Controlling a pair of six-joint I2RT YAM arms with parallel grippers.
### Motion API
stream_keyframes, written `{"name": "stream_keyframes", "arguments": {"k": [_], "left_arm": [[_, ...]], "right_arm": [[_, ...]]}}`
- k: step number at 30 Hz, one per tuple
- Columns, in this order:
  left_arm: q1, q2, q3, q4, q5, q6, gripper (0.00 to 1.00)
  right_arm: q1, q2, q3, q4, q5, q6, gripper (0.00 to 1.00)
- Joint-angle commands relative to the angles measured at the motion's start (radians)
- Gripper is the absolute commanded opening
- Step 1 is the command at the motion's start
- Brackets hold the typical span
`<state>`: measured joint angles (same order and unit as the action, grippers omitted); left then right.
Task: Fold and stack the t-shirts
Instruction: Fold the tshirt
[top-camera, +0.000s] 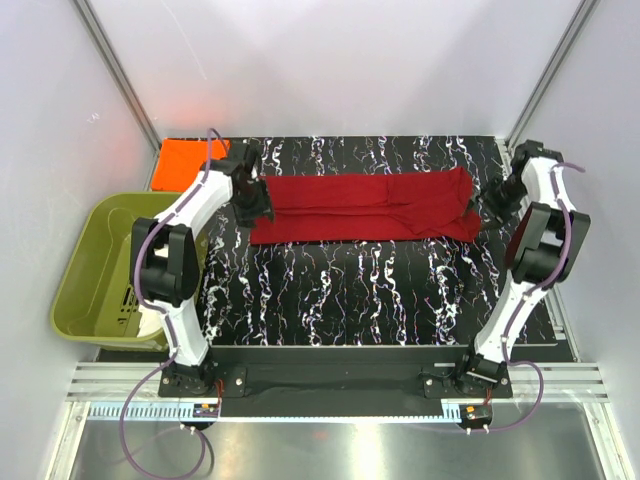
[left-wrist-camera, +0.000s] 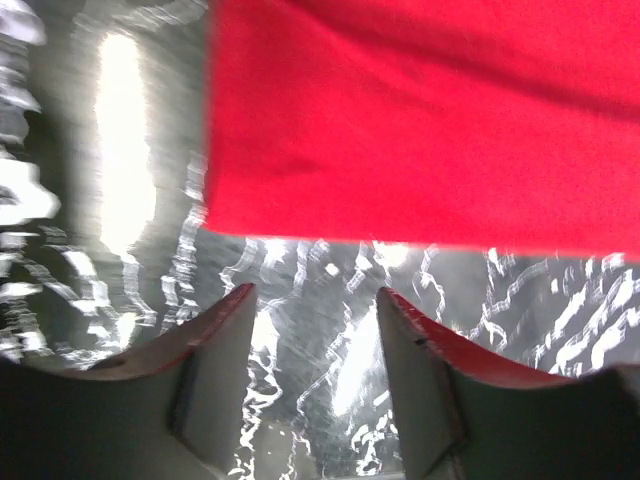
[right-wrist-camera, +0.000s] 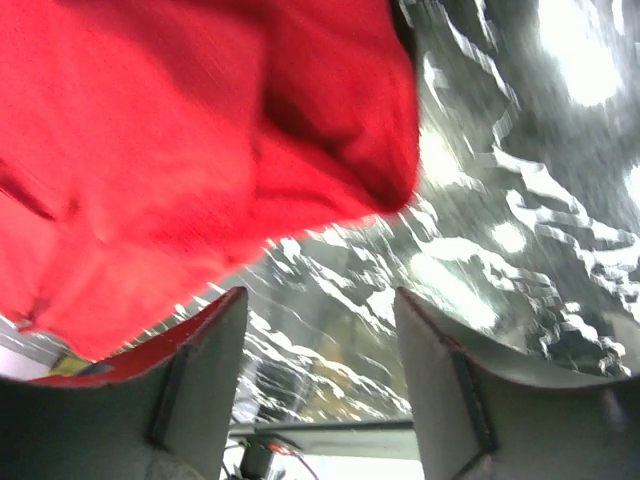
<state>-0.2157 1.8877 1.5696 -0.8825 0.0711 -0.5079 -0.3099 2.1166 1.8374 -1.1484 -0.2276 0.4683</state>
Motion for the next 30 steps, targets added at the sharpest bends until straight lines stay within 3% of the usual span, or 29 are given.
{"name": "stream_keyframes", "arguments": {"k": [1,5,12,18,21,26,30], "left_arm": [[0.002,0.002,-0.071,0.083,0.084,0.014,0.53],[0.003,0.042,-0.049,0.08,0.073,0.042,0.45],[0.003,0.076,-0.042,0.099,0.088,0.042,0.45],[0.009,0.105,-0.04,0.091,0.085,0.04,0.43],[0.012,0.114,-0.039,0.089,0.085,0.043,0.43],[0.012,0.113,-0.04,0.094,0.102,0.039,0.42],[0.007,0.099,-0.052,0.109,0.139,0.029,0.42]], "right_arm": [[-0.006,-0.099,-0.104,0.101,-0.01,-0.055,0.63],[-0.006,-0.103,-0.194,0.15,-0.012,-0.109,0.38],[-0.006,-0.081,-0.187,0.216,0.019,-0.181,0.48],[-0.006,-0.026,-0.129,0.231,-0.01,-0.195,0.49],[-0.006,-0.026,-0.118,0.266,-0.062,-0.154,0.48],[-0.005,0.018,-0.096,0.303,-0.15,-0.03,0.63],[-0.006,0.069,-0.066,0.331,-0.176,0.041,0.63]]}}
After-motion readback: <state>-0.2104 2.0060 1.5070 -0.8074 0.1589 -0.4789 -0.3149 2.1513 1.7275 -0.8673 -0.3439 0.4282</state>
